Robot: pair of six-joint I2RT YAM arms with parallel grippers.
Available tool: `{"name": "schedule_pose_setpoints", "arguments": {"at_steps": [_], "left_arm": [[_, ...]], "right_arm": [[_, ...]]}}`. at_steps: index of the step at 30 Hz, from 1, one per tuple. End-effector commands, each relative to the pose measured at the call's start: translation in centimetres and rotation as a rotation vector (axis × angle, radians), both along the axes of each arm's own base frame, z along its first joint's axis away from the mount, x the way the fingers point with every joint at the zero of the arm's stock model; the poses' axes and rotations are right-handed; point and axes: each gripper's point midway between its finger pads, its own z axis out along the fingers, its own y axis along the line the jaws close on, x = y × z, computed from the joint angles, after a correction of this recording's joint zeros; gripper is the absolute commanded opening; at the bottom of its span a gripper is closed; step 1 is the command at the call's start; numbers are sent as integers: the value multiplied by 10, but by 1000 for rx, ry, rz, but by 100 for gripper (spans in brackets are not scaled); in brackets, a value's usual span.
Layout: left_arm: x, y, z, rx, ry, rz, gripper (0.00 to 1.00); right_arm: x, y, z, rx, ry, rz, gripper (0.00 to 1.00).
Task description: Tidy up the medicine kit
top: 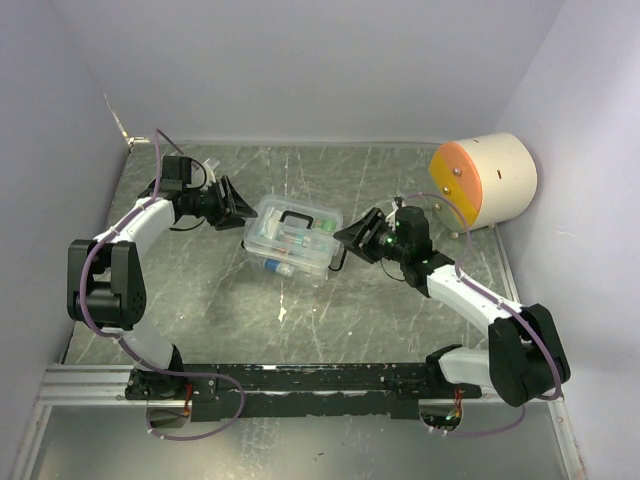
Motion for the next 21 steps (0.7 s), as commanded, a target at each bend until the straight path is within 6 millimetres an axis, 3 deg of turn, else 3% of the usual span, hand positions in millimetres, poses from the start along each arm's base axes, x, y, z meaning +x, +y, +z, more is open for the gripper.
{"name": "schedule_pose_setpoints", "arguments": {"at_steps": [1, 12, 21], "left_arm": [[-3, 0, 2, -8, -11, -34, 63], [-27, 0, 2, 9, -25, -117, 64], [-39, 2, -2, 28, -20, -144, 61]], "right_arm": [[2, -2, -4, -43, -6, 8, 52], [-2, 3, -13, -75, -7, 76, 52], [-15, -1, -33, -91, 53, 80, 44]]}}
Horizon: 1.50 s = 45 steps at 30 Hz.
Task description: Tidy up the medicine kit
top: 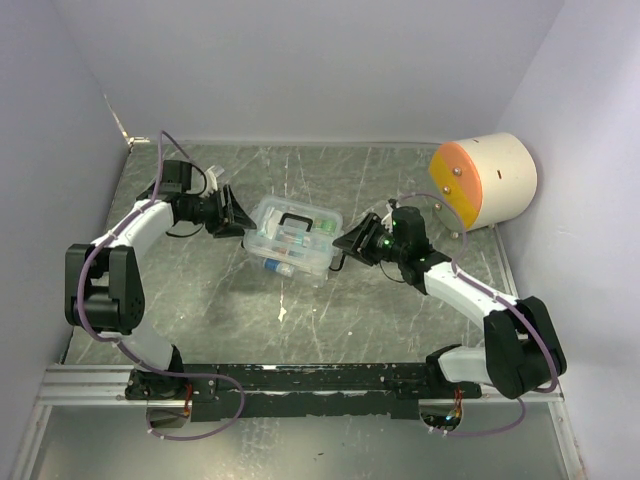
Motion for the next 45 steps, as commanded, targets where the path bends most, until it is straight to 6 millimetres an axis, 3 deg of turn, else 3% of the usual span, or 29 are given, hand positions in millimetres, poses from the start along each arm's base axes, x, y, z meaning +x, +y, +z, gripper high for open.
{"name": "schedule_pose_setpoints", "arguments": {"at_steps": [1, 9, 15, 20, 24, 28, 33, 39, 45], "left_arm": [[-13, 2, 1, 7, -5, -36, 60], [-13, 5, 2, 24, -4, -10, 60], [10, 11, 36, 63, -114, 62, 68], [24, 12, 44, 70, -146, 65, 75], [38, 7, 39, 43, -143, 63, 77], [49, 6, 23, 53, -112, 71, 75], [45, -1, -1, 61, -55, 58, 71], [27, -17, -6, -14, -29, 64, 62], [6, -21, -12, -56, 8, 99, 48]], "right_arm": [[-11, -3, -16, -26, 41, 15, 43], [-10, -7, -7, -48, 28, 0, 41], [3, -9, 17, -59, -47, -25, 53], [13, -8, 23, -62, -81, -39, 65], [29, 0, 21, -71, -81, -21, 67], [40, 0, 12, -97, -79, -24, 62], [42, 5, -5, -126, -82, 30, 52], [26, 8, -29, -99, -45, 120, 39], [9, 5, -39, -41, -19, 186, 31]]}}
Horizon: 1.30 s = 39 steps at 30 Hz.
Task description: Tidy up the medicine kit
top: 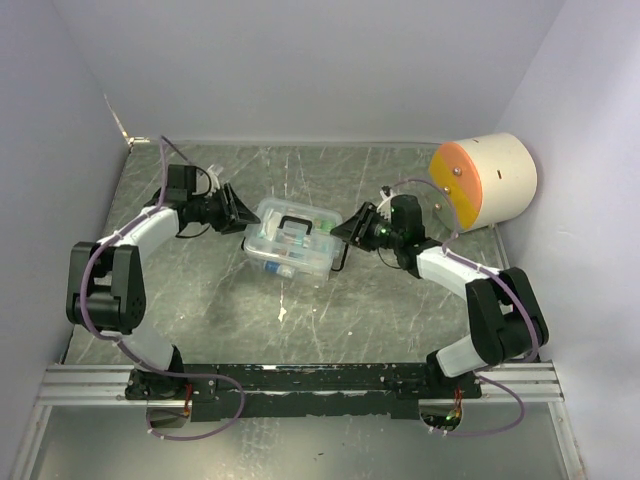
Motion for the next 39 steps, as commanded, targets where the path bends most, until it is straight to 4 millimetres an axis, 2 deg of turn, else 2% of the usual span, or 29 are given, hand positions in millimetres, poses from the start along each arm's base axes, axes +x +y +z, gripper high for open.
{"name": "schedule_pose_setpoints", "arguments": {"at_steps": [1, 6, 10, 13, 17, 19, 21, 24, 27, 30, 33, 36, 39], "left_arm": [[-22, -10, -5, -50, 41, 8, 47], [-43, -14, -2, -77, 59, 41, 42], [-63, -8, -8, -59, 97, 116, 40], [-79, 0, -12, -24, 101, 155, 40], [-100, 9, -25, 23, 121, 169, 47], [-106, 13, -28, 48, 125, 164, 54], [-106, 16, -26, 80, 121, 155, 63], [-97, 22, -11, 140, 75, 144, 72], [-86, 36, 6, 245, 22, 156, 76], [-79, 53, 29, 341, -33, 193, 77], [-72, 59, 62, 380, -153, 220, 74], [-72, 51, 96, 384, -304, 222, 75], [-74, 39, 117, 366, -395, 209, 75]], "right_arm": [[-27, 1, -28, -11, 66, 108, 30], [-36, 9, -16, 4, 8, 226, 28], [-44, 17, -10, 33, -16, 330, 28], [-50, 19, -12, 43, 0, 352, 28], [-55, 13, -20, 20, 28, 317, 28], [-52, 6, -22, -22, 34, 273, 29], [-47, 1, -15, -59, 15, 238, 34], [-36, -7, 2, -113, -28, 185, 48], [-26, -18, 21, -151, -71, 106, 62], [-22, -31, 33, -160, -95, 17, 72], [-29, -41, 35, -139, -113, -57, 80], [-40, -46, 28, -93, -114, -101, 85], [-51, -49, 20, -34, -81, -150, 88]]}}
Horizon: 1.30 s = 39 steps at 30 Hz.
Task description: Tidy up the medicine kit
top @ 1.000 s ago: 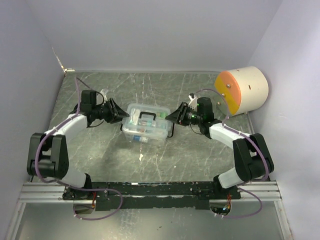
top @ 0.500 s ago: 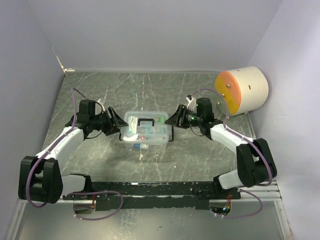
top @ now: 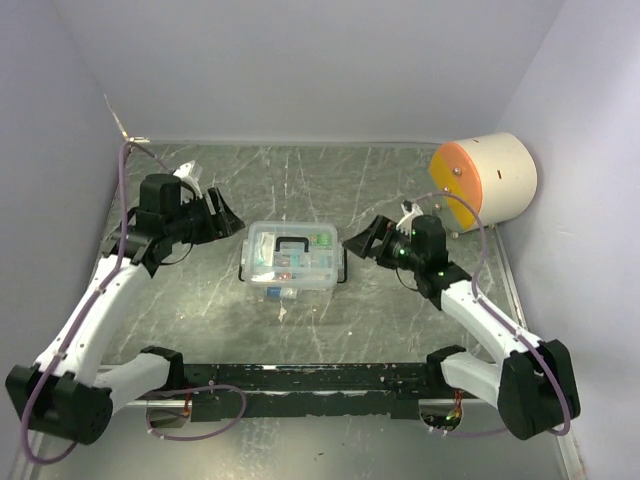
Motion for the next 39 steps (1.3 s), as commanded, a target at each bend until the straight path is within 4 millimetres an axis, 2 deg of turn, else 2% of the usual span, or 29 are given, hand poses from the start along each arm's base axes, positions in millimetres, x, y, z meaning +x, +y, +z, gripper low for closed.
{"name": "schedule_pose_setpoints", "arguments": {"at_steps": [1, 3, 7, 13, 21, 28, 34, 39], "left_arm": [[-2, -7, 31, 55, -143, -27, 75], [-5, -21, 32, 41, -165, -70, 75], [-6, -47, 28, 58, -190, -114, 74], [0, -73, 8, 122, -185, -104, 77], [11, -97, 1, 322, -279, -92, 84], [6, -123, -25, 352, -203, -239, 91], [3, -125, -51, 379, -135, -257, 90], [1, -123, -67, 406, -73, -251, 83]], "right_arm": [[-7, -10, -17, 87, 59, -124, 88], [-12, -9, -20, 147, 72, -144, 90], [-16, -3, -14, 295, 58, -157, 94], [-22, 5, -11, 481, 91, -153, 100], [-14, 2, -23, 482, 133, -230, 100], [-15, 24, -22, 493, 159, -100, 100], [-17, 33, -27, 494, 171, -55, 99], [-19, 40, -28, 503, 188, -21, 97]]}}
